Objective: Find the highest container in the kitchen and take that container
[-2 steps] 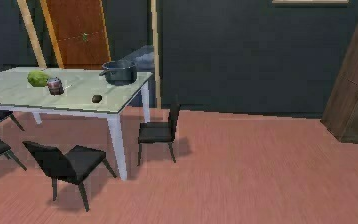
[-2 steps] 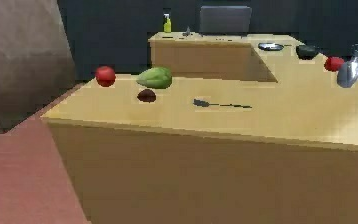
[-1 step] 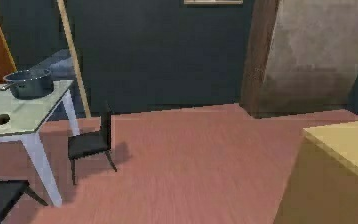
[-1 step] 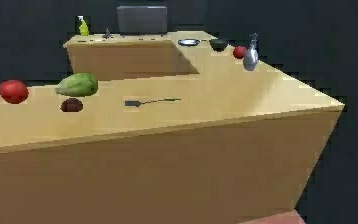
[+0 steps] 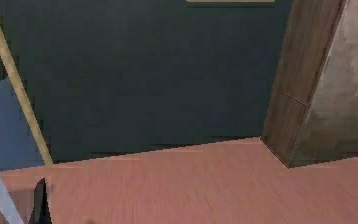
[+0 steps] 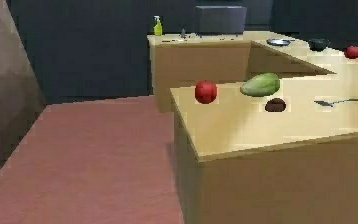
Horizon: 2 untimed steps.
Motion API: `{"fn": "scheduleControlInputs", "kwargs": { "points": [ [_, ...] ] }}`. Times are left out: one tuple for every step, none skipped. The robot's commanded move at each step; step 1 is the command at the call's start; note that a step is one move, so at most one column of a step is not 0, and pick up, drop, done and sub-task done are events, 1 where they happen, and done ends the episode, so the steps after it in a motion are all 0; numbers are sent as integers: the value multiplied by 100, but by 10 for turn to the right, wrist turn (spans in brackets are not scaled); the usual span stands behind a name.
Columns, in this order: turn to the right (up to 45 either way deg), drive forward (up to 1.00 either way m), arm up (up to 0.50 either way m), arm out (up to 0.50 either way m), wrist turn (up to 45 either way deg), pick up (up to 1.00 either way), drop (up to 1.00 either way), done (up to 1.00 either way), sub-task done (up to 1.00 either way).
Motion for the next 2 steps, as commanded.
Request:
{"fn": "scheduleControlInputs", "kwargs": {
  "points": [
    [90, 0, 0, 0, 0, 0, 0, 0, 0],
    [0, 20, 0, 0, 0, 0, 0, 0, 0]
  ]
}}
